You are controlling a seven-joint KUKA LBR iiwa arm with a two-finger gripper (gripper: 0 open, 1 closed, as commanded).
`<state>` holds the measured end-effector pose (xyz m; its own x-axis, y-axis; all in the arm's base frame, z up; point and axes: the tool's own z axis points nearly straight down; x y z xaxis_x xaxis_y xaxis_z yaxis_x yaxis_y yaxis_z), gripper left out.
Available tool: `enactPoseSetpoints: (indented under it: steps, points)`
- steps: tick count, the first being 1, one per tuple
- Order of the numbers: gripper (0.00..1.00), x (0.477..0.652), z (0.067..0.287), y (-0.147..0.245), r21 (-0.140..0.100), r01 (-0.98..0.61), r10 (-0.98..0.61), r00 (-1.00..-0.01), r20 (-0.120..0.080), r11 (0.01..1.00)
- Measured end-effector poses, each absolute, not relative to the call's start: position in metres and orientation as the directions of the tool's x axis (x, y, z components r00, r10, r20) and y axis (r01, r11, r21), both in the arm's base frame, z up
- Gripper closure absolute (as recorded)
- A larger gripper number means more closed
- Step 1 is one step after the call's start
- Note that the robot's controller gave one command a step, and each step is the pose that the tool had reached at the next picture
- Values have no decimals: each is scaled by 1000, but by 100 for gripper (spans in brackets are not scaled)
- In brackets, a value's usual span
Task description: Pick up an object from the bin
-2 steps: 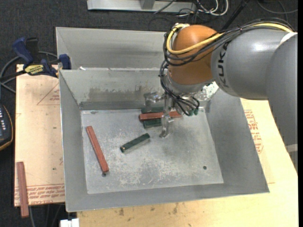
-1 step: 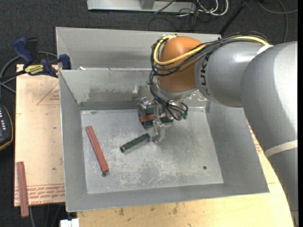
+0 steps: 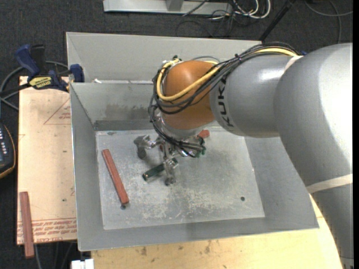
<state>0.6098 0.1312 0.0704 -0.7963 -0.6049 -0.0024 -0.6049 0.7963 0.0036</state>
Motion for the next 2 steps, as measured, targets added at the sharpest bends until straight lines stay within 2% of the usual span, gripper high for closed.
enactPoseSetpoints:
  steps: [1, 2]
  points:
    - [100, 612, 72, 128, 1, -600, -600, -800, -3, 800]
    - [100, 630, 223, 141, -5, -621, -621, -783, -13, 784]
